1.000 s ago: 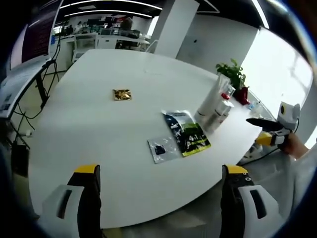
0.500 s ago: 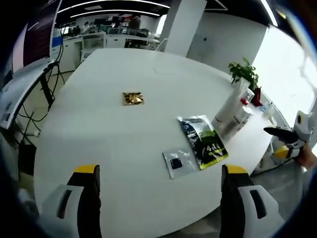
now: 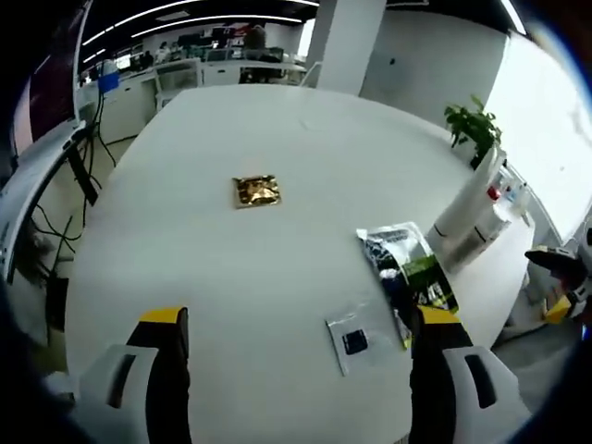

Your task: Arrange the skincare products in the storage area until every visible bottle or jar stands upright without overlapping.

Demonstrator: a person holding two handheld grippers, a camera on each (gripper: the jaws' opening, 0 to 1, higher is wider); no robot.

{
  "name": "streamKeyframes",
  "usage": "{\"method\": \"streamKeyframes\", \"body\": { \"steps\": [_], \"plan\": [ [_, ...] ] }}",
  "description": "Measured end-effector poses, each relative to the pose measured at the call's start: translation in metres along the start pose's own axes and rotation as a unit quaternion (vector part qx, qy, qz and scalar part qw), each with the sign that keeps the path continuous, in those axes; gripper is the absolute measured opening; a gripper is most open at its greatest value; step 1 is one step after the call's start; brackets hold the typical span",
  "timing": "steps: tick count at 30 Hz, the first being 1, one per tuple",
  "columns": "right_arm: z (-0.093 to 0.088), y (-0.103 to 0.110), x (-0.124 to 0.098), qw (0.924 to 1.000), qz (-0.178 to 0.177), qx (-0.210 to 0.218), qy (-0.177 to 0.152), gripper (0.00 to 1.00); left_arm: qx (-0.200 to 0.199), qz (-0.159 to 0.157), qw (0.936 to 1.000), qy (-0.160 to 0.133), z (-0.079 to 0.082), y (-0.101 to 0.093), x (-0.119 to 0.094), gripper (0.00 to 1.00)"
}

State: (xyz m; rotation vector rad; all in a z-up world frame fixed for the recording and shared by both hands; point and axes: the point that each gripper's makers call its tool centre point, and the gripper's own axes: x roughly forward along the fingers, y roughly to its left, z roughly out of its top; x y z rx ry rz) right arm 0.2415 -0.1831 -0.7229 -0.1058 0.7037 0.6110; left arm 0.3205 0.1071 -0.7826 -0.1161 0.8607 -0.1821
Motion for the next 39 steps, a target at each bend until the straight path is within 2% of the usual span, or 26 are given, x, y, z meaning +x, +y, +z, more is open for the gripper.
{"method": "streamKeyframes", "body": {
  "steps": [4,12,14,25,30,33,39],
  "plan": [
    [0.0,0.001,0.0,1.0,0.001,0.002,0.0,0.84,0.001,0.013,0.9999,-0.001,0.007,0.003,0.009,0.92],
    [-0.001,-0.001,0.0,1.0,0.001,0.005,0.002,0.84,0.007,0.018,0.9998,0.004,0.026,0.004,0.033,0.88],
    [0.0,-0.001,0.001,1.0,-0.001,0.008,0.002,0.84,0.005,0.021,0.9997,0.009,0.031,0.008,0.044,0.88],
    [-0.002,-0.003,0.0,0.9998,-0.004,0.017,0.005,0.83,-0.007,0.045,0.9986,0.026,0.05,0.027,0.071,0.84],
    [-0.002,-0.003,0.0,0.9998,-0.005,0.019,0.006,0.83,0.009,0.056,0.9975,0.041,0.06,0.034,0.081,0.82],
    [-0.003,-0.003,0.001,0.9998,-0.004,0.019,0.006,0.83,0.033,0.063,0.9962,0.05,0.067,0.036,0.086,0.81],
    [-0.004,-0.001,0.001,0.9998,0.0,0.019,0.012,0.83,0.025,0.071,0.9956,0.056,0.08,0.043,0.1,0.79]
  ]
}}
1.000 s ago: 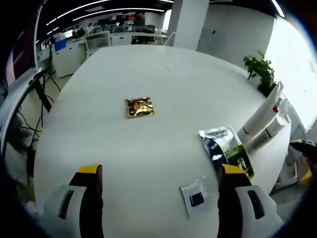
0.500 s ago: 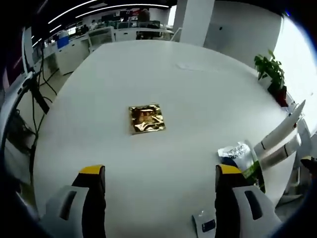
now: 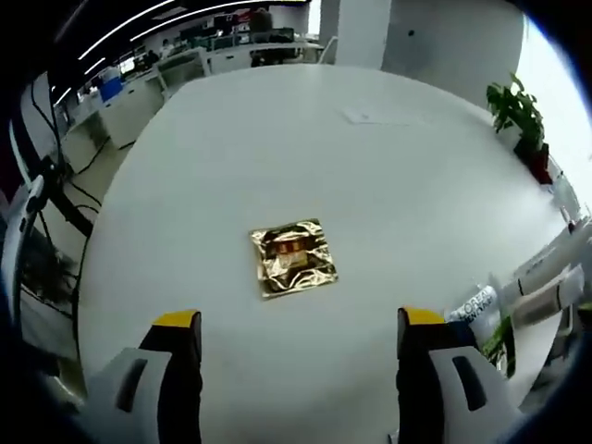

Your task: Arrange the skincare products in the storage area until every visible bottle or jar stands upright without overlapping.

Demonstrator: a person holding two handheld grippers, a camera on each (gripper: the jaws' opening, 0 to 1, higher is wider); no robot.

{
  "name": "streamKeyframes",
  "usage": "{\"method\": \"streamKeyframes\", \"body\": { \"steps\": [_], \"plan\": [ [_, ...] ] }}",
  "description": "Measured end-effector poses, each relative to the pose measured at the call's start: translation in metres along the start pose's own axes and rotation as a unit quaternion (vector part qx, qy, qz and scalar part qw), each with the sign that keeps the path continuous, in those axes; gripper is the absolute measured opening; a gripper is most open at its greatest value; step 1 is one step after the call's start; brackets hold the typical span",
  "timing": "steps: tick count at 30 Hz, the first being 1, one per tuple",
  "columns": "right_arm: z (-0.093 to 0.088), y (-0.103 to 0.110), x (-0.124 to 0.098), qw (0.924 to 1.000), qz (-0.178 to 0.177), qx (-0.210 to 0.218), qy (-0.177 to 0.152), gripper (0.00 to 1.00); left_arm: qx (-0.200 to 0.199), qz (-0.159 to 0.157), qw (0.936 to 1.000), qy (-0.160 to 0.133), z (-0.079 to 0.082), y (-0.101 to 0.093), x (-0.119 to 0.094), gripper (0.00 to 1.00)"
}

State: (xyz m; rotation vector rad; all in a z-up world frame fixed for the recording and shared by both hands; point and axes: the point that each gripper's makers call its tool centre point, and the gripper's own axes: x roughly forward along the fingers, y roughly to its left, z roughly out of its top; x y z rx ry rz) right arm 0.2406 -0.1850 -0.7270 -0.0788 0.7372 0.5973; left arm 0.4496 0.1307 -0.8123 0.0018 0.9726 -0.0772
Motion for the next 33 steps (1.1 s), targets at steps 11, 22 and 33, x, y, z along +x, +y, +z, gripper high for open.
{"method": "streamKeyframes", "body": {
  "steps": [11,22,33],
  "plan": [
    [-0.001,-0.001,0.0,1.0,-0.001,0.007,0.003,0.83,-0.009,0.01,0.9997,0.019,0.014,0.002,0.015,0.75],
    [0.0,-0.003,-0.001,0.9999,-0.005,0.012,0.001,0.82,-0.013,0.014,0.9994,0.028,0.016,0.003,0.02,0.67],
    [-0.001,-0.003,-0.001,0.9999,-0.006,0.015,0.003,0.82,-0.011,0.024,0.9993,0.028,0.016,0.006,0.024,0.6]
  ]
}}
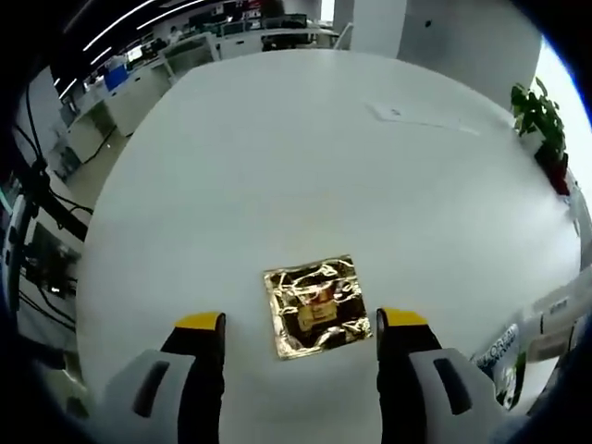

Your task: Arrange the skincare products in the storage area until every visible bottle or jar stands upright without overlapping.

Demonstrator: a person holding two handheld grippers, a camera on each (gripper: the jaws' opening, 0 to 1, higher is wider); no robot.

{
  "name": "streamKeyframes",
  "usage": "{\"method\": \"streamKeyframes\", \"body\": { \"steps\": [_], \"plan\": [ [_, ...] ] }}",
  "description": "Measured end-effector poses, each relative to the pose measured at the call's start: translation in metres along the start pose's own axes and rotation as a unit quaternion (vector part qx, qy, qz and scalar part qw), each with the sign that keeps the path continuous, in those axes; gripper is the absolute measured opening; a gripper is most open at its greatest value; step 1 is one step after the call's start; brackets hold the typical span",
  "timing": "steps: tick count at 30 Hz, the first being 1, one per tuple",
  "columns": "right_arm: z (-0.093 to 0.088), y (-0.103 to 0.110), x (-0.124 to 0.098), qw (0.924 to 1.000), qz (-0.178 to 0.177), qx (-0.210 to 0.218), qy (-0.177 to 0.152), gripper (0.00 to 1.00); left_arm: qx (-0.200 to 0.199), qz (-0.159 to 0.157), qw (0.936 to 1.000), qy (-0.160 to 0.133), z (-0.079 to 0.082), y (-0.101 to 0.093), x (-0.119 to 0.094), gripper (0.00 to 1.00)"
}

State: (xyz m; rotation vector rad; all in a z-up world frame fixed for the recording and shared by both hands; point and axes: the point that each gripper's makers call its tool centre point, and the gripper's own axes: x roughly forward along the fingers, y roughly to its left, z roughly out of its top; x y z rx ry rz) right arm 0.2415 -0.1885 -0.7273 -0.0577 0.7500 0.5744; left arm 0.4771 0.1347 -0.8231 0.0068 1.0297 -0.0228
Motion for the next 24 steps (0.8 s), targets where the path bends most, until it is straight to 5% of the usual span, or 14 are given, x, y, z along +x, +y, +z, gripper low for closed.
{"method": "streamKeyframes", "body": {
  "steps": [11,24],
  "plan": [
    [0.0,-0.001,0.0,1.0,-0.001,0.0,0.001,0.82,0.037,-0.006,0.9992,-0.017,0.006,-0.005,-0.001,0.4],
    [-0.002,-0.002,0.002,1.0,-0.001,-0.008,0.001,0.82,0.049,-0.012,0.998,-0.038,0.013,-0.002,-0.005,0.38]
  ]
}}
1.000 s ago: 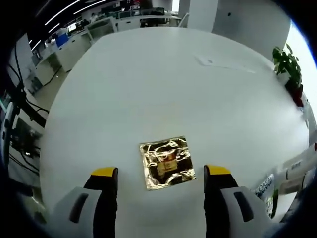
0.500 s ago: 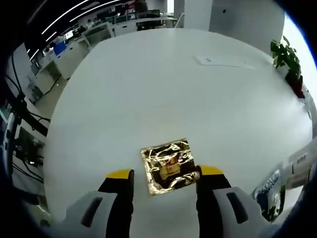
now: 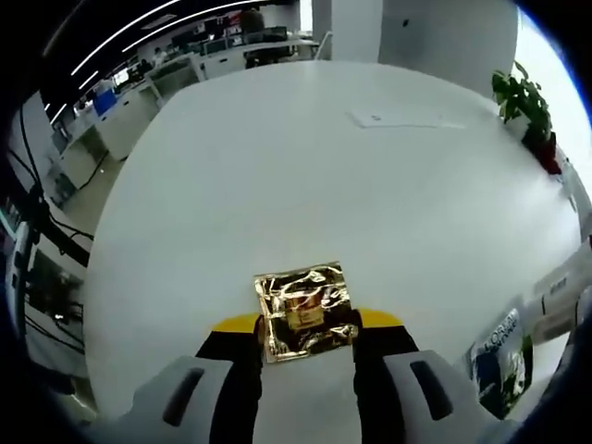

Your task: Arrange the skincare products in the storage area until every visible bottle or jar stands upright without overlapping.

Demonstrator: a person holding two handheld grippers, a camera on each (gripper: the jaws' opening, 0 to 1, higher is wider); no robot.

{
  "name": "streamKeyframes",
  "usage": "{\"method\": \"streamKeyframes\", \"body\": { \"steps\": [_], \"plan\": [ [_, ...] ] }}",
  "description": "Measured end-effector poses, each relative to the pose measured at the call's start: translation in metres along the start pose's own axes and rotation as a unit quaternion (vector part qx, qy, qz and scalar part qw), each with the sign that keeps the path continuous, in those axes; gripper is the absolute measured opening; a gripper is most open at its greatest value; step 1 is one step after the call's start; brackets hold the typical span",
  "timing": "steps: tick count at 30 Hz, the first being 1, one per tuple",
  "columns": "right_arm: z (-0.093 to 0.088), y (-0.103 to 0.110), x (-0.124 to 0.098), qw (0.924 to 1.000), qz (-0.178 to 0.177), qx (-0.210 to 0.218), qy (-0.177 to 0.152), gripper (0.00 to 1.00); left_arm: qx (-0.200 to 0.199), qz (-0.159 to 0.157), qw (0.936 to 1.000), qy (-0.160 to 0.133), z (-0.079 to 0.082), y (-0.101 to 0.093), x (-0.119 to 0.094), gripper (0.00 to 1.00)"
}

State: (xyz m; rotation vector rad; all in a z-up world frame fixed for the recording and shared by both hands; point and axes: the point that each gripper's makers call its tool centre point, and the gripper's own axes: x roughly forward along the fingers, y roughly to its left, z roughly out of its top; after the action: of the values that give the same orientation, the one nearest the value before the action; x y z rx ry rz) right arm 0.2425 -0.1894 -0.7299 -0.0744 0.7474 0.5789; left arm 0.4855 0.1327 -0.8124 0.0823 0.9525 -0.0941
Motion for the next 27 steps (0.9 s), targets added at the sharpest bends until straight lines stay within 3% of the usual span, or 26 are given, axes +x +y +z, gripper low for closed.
{"method": "streamKeyframes", "body": {
  "steps": [6,16,27],
  "plan": [
    [0.002,0.001,0.0,1.0,0.002,-0.003,-0.005,0.82,0.03,-0.029,0.9977,-0.054,0.012,-0.013,-0.009,0.38],
    [0.009,0.006,-0.002,0.9997,0.006,-0.015,-0.02,0.8,0.052,-0.046,0.9939,-0.086,0.011,-0.019,-0.023,0.39],
    [0.016,0.009,-0.005,0.9987,-0.001,-0.041,-0.031,0.79,0.07,-0.06,0.9877,-0.126,0.012,-0.031,-0.058,0.38]
  ]
}}
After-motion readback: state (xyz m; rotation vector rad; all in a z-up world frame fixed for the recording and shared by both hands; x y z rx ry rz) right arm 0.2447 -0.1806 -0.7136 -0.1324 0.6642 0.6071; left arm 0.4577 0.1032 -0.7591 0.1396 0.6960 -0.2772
